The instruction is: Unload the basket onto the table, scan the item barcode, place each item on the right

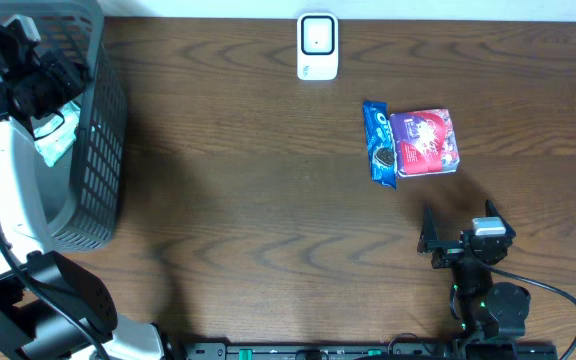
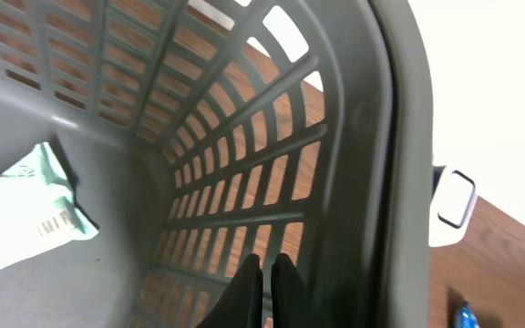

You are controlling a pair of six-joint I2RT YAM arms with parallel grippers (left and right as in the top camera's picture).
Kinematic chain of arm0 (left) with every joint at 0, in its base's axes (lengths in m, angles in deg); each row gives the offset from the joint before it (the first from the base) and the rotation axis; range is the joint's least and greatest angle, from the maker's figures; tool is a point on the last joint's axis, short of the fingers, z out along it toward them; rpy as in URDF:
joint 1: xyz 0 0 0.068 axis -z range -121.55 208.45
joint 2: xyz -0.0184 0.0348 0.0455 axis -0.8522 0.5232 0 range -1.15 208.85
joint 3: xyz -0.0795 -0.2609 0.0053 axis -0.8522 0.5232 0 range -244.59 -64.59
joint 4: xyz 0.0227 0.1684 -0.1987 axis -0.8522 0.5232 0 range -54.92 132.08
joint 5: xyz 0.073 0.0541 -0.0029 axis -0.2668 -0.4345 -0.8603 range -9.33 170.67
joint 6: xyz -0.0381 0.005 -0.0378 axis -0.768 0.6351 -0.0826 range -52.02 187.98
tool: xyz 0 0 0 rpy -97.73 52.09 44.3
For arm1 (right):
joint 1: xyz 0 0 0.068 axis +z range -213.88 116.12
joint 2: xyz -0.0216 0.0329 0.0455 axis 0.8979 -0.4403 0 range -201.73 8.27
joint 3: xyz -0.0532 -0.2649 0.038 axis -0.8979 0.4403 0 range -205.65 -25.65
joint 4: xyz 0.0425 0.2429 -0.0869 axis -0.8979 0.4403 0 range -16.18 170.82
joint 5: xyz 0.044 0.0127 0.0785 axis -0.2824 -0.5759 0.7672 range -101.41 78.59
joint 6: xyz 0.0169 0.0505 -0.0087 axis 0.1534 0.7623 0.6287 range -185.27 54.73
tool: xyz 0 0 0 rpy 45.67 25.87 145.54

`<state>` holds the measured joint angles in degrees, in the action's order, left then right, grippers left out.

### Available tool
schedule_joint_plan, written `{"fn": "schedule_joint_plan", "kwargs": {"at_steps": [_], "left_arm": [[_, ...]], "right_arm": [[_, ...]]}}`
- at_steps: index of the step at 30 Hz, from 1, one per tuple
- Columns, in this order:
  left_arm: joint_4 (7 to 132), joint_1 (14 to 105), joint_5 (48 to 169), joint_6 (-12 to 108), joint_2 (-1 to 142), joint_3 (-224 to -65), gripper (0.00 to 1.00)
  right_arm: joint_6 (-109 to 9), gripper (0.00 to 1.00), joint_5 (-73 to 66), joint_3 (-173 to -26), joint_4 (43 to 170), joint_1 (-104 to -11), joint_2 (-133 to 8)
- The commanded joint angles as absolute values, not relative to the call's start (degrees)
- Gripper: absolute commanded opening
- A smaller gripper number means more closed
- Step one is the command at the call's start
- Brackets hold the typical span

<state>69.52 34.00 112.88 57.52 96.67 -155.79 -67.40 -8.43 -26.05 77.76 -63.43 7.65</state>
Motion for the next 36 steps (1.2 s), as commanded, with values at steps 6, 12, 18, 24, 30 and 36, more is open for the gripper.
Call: {"fn": "schedule_joint_plan", "kwargs": {"at_steps": [6,12,18,24,30,36], "left_arm": [[68.08,34.25,117.12,58.31,95.08,-155.57,0.08],[64.53,32.80,109.41,56.91,94.68,-155.61,0.31],[64.53,30.33,96.55,56.58,94.23,-155.72,0.46],[64.97,29.90,88.34,62.68,94.79,-155.55,0.52],[65.87,29.85,83.13,68.71,98.60,-155.55,0.55],[64.97,29.85,83.18,77.06,105.48,-155.55,0.55]], "right_arm": [[-67.48,0.99,-8.30,-25.97,77.94,-63.08,7.98],[-67.46,0.99,-8.30,-25.97,77.94,-63.08,8.00],[-67.46,0.99,-8.30,-25.97,77.94,-63.08,8.00],[-67.46,0.99,-8.30,-25.97,77.94,-63.08,8.00],[-67.46,0.99,-8.30,-25.97,77.94,-63.08,7.98],[-67.46,0.99,-8.30,-25.97,77.94,-63.08,8.00]]}}
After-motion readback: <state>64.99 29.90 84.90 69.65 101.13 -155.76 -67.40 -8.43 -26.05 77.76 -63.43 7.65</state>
